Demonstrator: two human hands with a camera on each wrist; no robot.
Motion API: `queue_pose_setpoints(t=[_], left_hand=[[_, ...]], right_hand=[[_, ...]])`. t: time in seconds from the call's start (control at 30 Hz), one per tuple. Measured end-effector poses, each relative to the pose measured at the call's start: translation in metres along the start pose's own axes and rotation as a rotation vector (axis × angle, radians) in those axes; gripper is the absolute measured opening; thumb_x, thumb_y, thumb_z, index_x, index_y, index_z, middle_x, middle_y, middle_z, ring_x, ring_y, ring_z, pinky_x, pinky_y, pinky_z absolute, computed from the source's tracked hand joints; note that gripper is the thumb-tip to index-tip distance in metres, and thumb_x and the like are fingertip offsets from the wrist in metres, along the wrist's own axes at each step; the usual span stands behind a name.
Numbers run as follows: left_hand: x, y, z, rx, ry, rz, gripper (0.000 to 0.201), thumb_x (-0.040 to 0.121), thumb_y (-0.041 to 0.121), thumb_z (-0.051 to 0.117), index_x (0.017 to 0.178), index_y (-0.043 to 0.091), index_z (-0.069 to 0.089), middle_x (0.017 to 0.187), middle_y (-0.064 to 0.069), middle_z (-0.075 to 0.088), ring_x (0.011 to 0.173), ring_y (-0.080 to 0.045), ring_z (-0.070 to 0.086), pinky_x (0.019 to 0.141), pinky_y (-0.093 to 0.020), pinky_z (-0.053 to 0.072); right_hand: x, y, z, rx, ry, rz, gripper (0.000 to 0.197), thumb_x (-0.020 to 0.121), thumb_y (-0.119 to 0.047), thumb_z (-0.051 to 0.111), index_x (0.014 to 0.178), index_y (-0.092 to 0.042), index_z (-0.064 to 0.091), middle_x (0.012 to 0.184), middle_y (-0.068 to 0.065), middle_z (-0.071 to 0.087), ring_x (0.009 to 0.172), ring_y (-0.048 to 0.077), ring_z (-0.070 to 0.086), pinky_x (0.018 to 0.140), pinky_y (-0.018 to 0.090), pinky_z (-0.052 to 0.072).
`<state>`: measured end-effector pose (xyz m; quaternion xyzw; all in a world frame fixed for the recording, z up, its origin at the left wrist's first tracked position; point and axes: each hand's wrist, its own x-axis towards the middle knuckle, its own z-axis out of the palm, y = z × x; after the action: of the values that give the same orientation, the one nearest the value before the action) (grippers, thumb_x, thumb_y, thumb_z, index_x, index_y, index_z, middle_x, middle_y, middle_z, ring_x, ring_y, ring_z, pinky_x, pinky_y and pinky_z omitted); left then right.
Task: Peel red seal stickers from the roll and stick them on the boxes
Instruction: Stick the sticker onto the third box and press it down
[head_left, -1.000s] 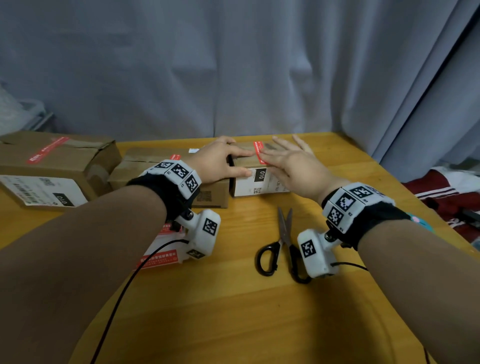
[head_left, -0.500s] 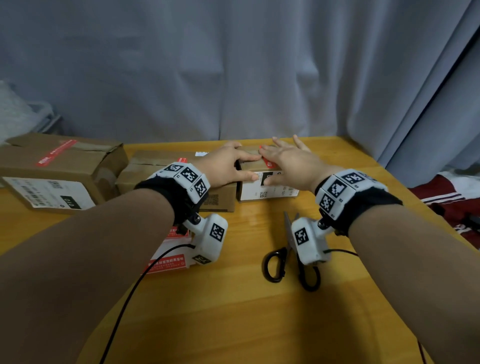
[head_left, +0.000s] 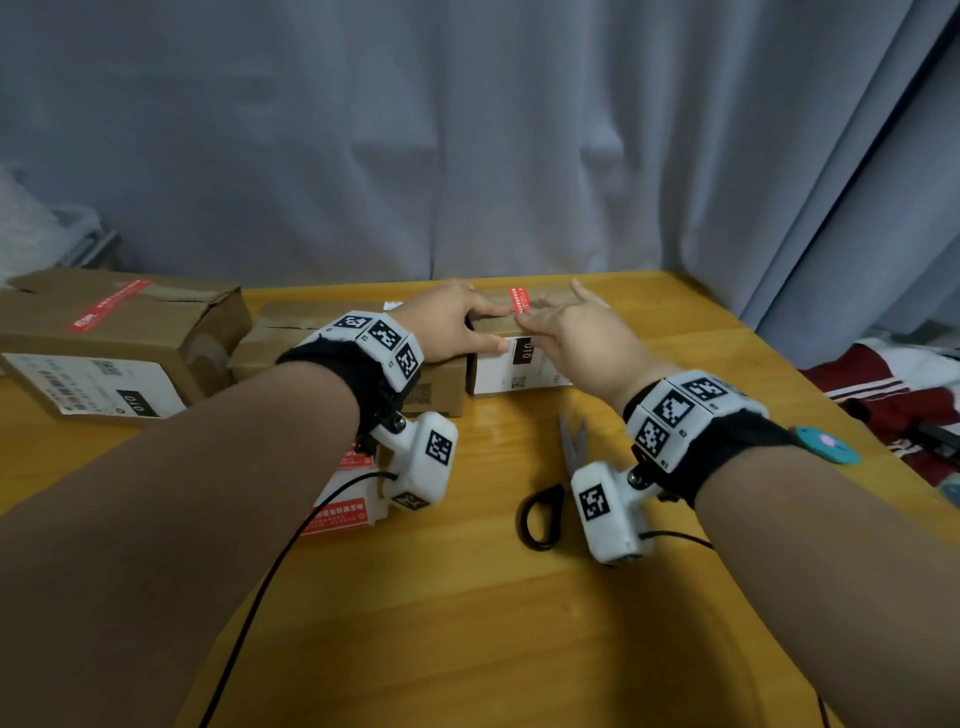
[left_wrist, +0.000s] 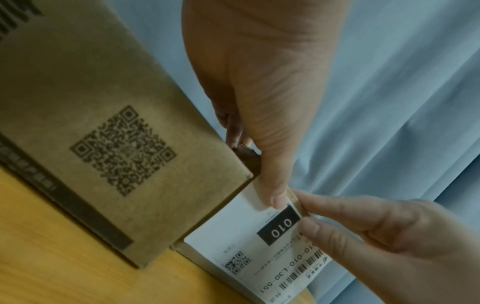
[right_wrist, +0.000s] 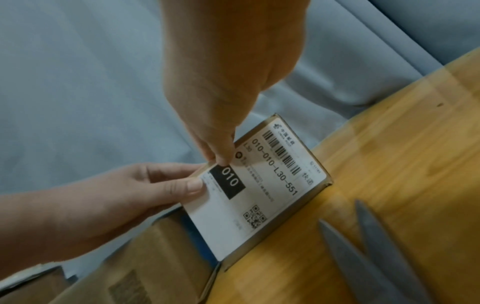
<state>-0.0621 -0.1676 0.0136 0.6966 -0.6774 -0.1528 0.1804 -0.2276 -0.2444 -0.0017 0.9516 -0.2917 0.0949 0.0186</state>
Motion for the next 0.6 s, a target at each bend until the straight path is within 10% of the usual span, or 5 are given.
queue_pose_setpoints(t=[0.3,0.6], left_hand=[[-0.012,-0.003,-0.005,0.133,-0.093,-0.107,0.086,0.083,0.047,0.062,0.150,0.023,0.013,0.150,-0.007,0.036,0.133,-0.024,0.040,0.109,-0.035,0.034],[-0.055,-0.056,-0.036,0.405,-0.133,-0.262,0.071,0.081,0.053,0.059,0.143,0.026,0.037,0.139,0.000,0.052,0.120,-0.022,0.052,0.095,-0.035,0.043]], right_hand=[[-0.010,-0.014,0.000,0.150,0.029,0.135,0.040,0.089,-0.015,0.054,0.128,-0.019,0.053,0.129,0.006,0.060,0.117,0.025,0.055,0.098,0.040,0.046],[0.000,-0.021,0.013,0.143,-0.034,0.191,0.059,0.091,-0.017,0.051,0.146,-0.018,0.028,0.155,0.002,0.027,0.142,0.024,0.026,0.116,0.042,0.026]])
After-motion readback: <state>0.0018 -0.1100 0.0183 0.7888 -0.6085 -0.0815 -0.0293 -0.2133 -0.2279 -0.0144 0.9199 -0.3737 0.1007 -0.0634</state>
